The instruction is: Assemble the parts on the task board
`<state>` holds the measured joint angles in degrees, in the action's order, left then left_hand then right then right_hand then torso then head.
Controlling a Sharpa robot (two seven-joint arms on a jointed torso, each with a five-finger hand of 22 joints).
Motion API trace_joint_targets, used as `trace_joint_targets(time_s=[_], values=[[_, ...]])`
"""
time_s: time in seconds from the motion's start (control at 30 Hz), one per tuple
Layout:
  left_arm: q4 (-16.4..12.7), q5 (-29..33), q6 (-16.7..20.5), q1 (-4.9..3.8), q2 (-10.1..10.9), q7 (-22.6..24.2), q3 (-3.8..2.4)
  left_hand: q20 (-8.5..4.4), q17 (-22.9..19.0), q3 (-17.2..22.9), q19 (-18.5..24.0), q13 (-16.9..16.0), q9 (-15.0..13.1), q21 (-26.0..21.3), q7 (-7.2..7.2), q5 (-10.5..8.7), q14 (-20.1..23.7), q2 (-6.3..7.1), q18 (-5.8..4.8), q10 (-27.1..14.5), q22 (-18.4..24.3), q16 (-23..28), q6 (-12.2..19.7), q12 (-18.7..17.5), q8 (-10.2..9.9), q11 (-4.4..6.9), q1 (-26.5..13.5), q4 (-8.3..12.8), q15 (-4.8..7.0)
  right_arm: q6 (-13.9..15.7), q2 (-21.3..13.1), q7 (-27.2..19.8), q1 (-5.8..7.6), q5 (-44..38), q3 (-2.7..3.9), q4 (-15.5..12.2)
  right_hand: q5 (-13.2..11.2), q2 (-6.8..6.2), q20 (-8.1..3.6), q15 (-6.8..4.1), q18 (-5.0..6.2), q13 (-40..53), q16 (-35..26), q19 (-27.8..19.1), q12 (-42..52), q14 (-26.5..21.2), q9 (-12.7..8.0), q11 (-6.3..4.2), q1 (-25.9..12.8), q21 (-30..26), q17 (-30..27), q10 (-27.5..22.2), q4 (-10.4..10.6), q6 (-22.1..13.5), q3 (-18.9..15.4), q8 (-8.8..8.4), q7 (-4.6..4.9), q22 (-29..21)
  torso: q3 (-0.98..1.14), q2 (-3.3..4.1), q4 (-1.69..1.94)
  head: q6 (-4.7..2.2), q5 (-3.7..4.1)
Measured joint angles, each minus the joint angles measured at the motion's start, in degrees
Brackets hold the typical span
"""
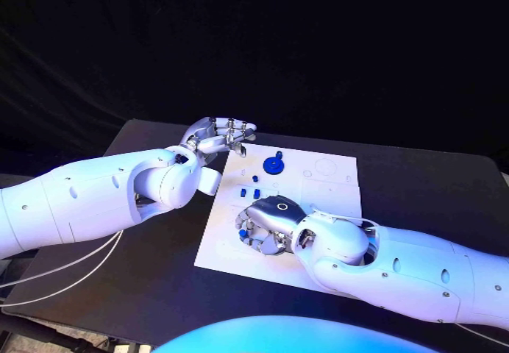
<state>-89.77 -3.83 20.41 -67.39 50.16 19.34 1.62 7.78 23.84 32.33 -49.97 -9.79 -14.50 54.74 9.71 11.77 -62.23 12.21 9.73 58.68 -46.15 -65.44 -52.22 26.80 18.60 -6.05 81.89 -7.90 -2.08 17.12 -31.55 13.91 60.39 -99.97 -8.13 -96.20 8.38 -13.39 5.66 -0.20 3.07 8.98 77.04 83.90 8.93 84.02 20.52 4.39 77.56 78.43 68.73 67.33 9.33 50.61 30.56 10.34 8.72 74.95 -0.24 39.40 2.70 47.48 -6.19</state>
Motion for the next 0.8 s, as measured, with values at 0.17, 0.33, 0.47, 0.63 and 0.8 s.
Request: trace_joint_targets(time_s=[0.17, 0.33, 0.47, 0.63, 0.8], values=[[0.0, 0.0, 0.0, 0.00, 0.1, 0.0, 0.00, 0.00, 0.0, 0.0, 0.0, 0.0, 0.0, 0.0, 0.00, 0.00, 0.0, 0.00, 0.00, 0.0, 0.0, 0.0, 0.0, 0.0, 0.0, 0.00, 0.0, 0.0, 0.00, 2.1, -1.0, 0.1, -0.12, -0.3, 0.01, -1.1, -0.5, -0.57, 0.00, 0.00, 0.00, 0.4, 0.0, 0.0, 0.0, 0.0, -0.2, -0.09, -0.6, 0.0, 0.0, -0.1, 0.2, -1.5, -0.7, -0.73, 0.05, 0.0, 0.02, 0.00, 0.00, -0.05, 0.00], [0.0, 0.0, 0.0, 0.00, 0.2, 0.0, 0.00, 0.00, 0.0, 0.0, 0.0, 0.0, 0.0, 0.0, 0.00, 0.00, 0.0, 0.00, 0.00, 0.0, 0.0, 0.0, 0.0, 0.0, 0.0, 0.00, 0.0, 0.0, 0.00, 5.2, -3.8, 0.1, -0.14, -0.4, 0.27, -3.5, -0.5, -0.80, 0.00, 0.00, 0.00, 0.8, 0.0, 0.0, 0.6, 0.0, -0.2, -0.09, -0.8, 0.0, -0.1, -0.1, 0.5, -1.6, -1.4, -0.83, -0.03, 0.0, 0.04, -0.01, -0.01, -0.19, 0.13], [0.0, 0.0, 0.0, 0.00, 0.3, -0.1, 0.01, 0.00, 0.0, 0.0, 0.0, 0.0, 0.0, 0.0, 0.00, 0.00, 0.0, 0.00, 0.00, 0.0, 0.0, 0.0, 0.0, 0.0, 0.0, 0.00, 0.0, 0.0, 0.00, 7.6, -7.1, -0.2, 0.46, 0.1, 0.64, -6.1, -0.5, -1.22, 0.00, 0.00, 0.00, 1.6, 0.0, 0.0, 1.8, 0.0, -0.2, -0.46, -1.2, 0.4, 0.1, 0.5, 0.9, -1.6, -2.8, -0.83, -0.03, 0.0, 0.02, -0.07, -0.05, -0.34, 0.36], [0.1, 0.0, 0.0, 0.00, 0.4, -0.1, 0.02, 0.00, 0.0, 0.0, 0.0, 0.0, 0.0, 0.0, 0.00, 0.00, 0.0, 0.00, 0.00, 0.0, 0.0, 0.0, 0.0, 0.0, 0.0, 0.00, 0.0, 0.0, 0.00, 9.9, -13.7, -1.2, 3.05, 5.4, 1.08, -9.6, 0.1, -1.30, 0.00, -0.01, 0.00, 4.2, 0.5, 0.0, 5.6, 0.0, 0.5, -0.41, -2.7, 1.9, 1.1, 3.7, 2.2, 0.5, -5.5, 0.12, -0.11, 0.0, 0.01, -0.14, -0.14, -0.79, 1.39], [0.1, 0.0, -0.1, 0.00, 0.5, -0.1, 0.08, 0.00, 0.0, 0.0, 0.0, 0.0, 0.0, 0.0, 0.00, 0.00, 0.0, 0.00, 0.00, 0.0, 0.0, 0.0, 0.0, 0.0, 0.0, 0.00, 0.0, 0.0, 0.00, 10.5, -20.9, -1.9, 5.31, 15.6, 1.18, -11.6, 1.3, -0.55, -0.74, -1.07, -0.95, 13.9, 2.0, 0.1, 17.6, 0.0, 1.9, -1.55, -4.2, 4.4, 2.8, 6.7, 3.7, 3.0, -9.0, 3.01, -1.07, 0.0, -0.07, -0.22, -0.35, -1.47, 3.69]])
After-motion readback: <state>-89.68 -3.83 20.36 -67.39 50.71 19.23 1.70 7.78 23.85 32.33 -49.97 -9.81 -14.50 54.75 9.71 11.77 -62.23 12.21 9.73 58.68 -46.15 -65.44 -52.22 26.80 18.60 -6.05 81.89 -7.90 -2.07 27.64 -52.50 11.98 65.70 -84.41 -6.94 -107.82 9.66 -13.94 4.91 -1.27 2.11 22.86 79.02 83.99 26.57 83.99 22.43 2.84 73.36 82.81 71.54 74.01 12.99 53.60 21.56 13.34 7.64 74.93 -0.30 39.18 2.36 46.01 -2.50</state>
